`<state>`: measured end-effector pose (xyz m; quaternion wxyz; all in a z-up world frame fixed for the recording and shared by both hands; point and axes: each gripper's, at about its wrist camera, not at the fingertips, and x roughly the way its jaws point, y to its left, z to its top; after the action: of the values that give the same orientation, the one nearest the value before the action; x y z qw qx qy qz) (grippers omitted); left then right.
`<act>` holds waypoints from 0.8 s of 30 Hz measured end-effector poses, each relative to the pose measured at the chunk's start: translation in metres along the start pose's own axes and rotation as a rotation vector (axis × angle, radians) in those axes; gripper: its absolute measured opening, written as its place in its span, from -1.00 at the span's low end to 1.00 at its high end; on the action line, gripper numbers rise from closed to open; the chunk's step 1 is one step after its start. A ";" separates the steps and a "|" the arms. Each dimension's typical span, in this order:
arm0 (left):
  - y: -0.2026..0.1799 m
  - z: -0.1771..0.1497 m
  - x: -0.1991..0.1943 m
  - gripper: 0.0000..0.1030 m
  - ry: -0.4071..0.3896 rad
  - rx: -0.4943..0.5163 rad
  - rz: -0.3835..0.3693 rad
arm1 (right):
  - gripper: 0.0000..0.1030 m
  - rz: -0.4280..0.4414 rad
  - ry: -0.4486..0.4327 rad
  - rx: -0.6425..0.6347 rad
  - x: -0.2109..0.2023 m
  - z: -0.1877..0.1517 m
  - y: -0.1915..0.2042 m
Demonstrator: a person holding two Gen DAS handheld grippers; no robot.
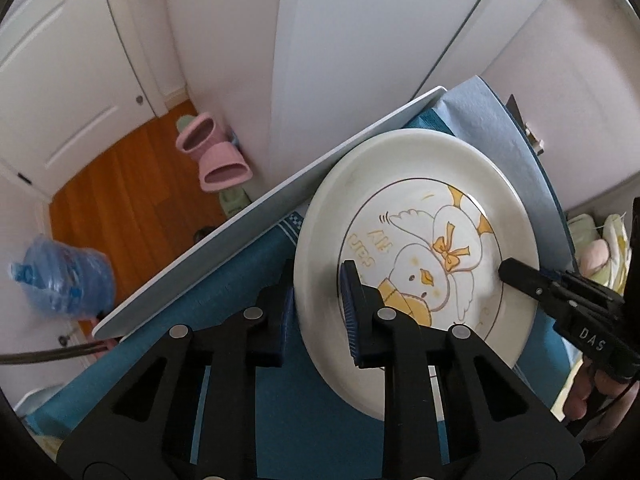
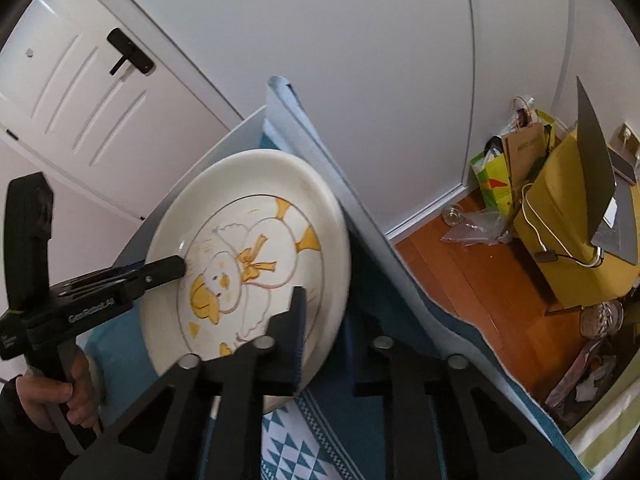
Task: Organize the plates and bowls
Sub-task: 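Grasp the rim of the small duck-print plate with both tools, then carry the duck-print plate with both tools and lower it onto the white plate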
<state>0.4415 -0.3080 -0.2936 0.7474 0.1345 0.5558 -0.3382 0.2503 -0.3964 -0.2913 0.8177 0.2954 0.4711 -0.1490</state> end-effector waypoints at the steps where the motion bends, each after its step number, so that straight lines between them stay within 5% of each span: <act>1: -0.001 0.000 -0.001 -0.63 -0.003 0.006 0.007 | -0.77 -0.003 0.000 -0.003 0.000 0.000 0.001; 14: -0.011 -0.008 -0.041 -0.64 -0.060 -0.003 0.019 | -0.77 0.000 -0.073 -0.077 -0.031 0.002 0.010; 24: -0.026 -0.050 -0.153 -0.64 -0.218 -0.034 0.051 | -0.77 0.073 -0.133 -0.185 -0.113 -0.011 0.045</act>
<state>0.3638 -0.2437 -0.1657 0.8139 0.0983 0.4735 -0.3219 0.2083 -0.3582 -0.1827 0.8758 0.2249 0.4164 -0.0943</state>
